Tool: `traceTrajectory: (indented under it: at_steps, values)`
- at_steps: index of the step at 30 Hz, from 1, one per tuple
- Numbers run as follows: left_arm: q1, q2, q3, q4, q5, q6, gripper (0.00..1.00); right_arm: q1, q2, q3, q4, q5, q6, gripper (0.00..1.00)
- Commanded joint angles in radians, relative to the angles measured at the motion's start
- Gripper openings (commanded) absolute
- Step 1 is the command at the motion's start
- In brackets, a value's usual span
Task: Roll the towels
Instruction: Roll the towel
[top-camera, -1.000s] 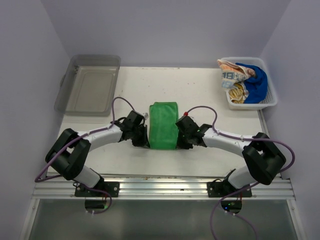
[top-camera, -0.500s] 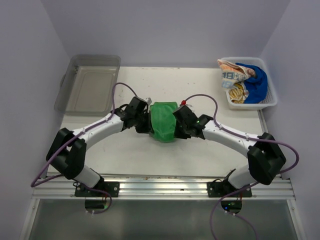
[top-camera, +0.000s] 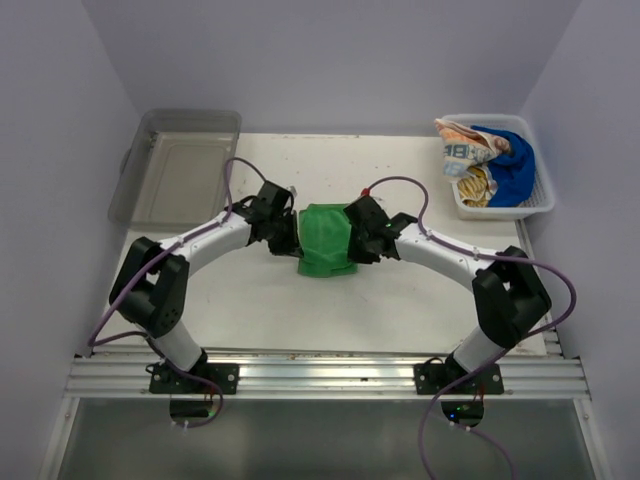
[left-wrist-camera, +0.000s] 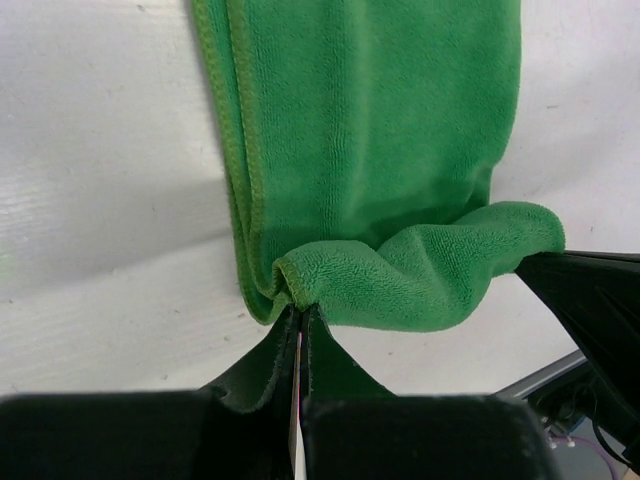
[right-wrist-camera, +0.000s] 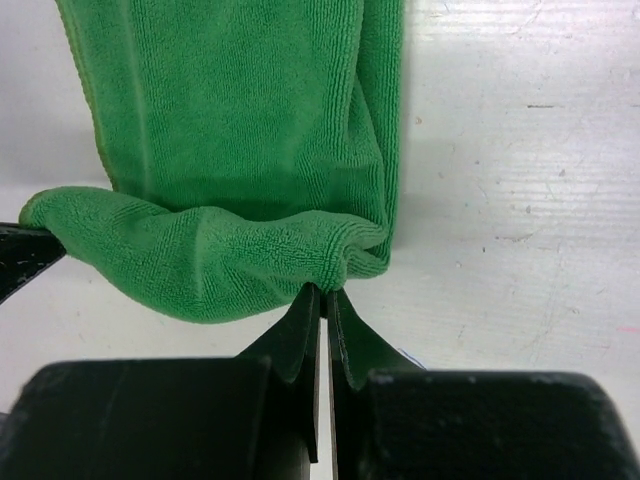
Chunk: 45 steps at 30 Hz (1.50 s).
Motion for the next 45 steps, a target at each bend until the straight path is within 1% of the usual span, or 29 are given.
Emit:
traceTrajectory:
  at_steps: [1,10,11,14,15,16,18,19,21,22,23,25,27,29,30,31,32,33,35,37,39,41,45]
  values:
    - [0.028,0.028,0.060,0.007,0.008,0.026,0.00,-0.023,0.035,0.054,0.009,0.003,-0.026,0.00]
    - [0.050,0.127,0.106,0.011,0.001,0.046,0.00,-0.062,0.119,0.100,0.032,-0.014,-0.041,0.00]
    - [0.051,0.134,0.110,0.013,-0.004,0.046,0.00,-0.065,0.126,0.103,0.032,-0.018,-0.041,0.02]
    - [0.055,0.167,0.126,0.011,-0.018,0.049,0.01,-0.072,0.156,0.129,0.030,-0.015,-0.043,0.11]
    - [0.055,0.181,0.133,0.002,-0.021,0.049,0.06,-0.076,0.159,0.139,0.029,-0.012,-0.043,0.21]
    - [0.056,0.184,0.148,-0.004,-0.038,0.052,0.13,-0.077,0.161,0.143,0.026,-0.014,-0.044,0.25]
    - [0.052,0.174,0.162,-0.029,-0.067,0.057,0.19,-0.079,0.153,0.152,0.017,-0.003,-0.046,0.33]
    - [0.050,0.161,0.168,-0.035,-0.097,0.060,0.29,-0.077,0.144,0.154,0.011,0.002,-0.054,0.42]
    - [0.048,0.122,0.169,-0.053,-0.125,0.065,0.32,-0.079,0.104,0.140,0.015,0.006,-0.058,0.46]
    - [0.048,0.106,0.172,-0.059,-0.150,0.068,0.38,-0.077,0.091,0.134,0.018,0.020,-0.064,0.52]
    - [0.048,0.094,0.172,-0.067,-0.159,0.069,0.40,-0.076,0.075,0.128,0.018,0.022,-0.064,0.55]
    - [0.048,0.056,0.168,-0.085,-0.177,0.069,0.41,-0.074,0.031,0.110,0.012,0.028,-0.069,0.56]
    - [0.041,0.014,0.147,-0.086,-0.177,0.066,0.41,-0.050,0.000,0.105,-0.003,0.049,-0.077,0.54]
    - [0.030,-0.010,0.130,-0.081,-0.159,0.054,0.36,-0.021,-0.011,0.106,-0.026,0.072,-0.086,0.47]
    - [0.018,-0.033,0.105,-0.067,-0.147,0.049,0.33,-0.011,-0.018,0.103,-0.031,0.072,-0.086,0.33]
    - [0.012,-0.041,0.094,-0.058,-0.113,0.040,0.22,-0.004,-0.017,0.102,-0.035,0.072,-0.084,0.27]
    - [-0.001,-0.053,0.084,-0.038,-0.090,0.034,0.16,0.012,-0.020,0.099,-0.034,0.065,-0.083,0.21]
    - [-0.005,-0.057,0.062,-0.027,-0.073,0.017,0.05,0.019,-0.020,0.091,-0.034,0.063,-0.078,0.12]
    - [-0.022,-0.057,0.042,0.014,-0.017,0.008,0.00,0.030,-0.015,0.079,-0.020,0.039,-0.069,0.06]
    - [-0.027,-0.046,0.022,0.042,0.049,0.000,0.00,0.033,-0.005,0.056,0.006,0.014,-0.061,0.04]
    - [-0.031,-0.018,0.019,0.072,0.073,-0.003,0.00,0.035,0.008,0.056,0.010,0.002,-0.060,0.04]
    - [-0.034,0.015,0.025,0.092,0.067,-0.003,0.00,0.035,0.027,0.068,0.015,0.003,-0.061,0.04]
    - [-0.036,0.087,0.088,0.100,0.051,0.018,0.00,0.032,0.081,0.111,0.015,0.025,-0.080,0.04]
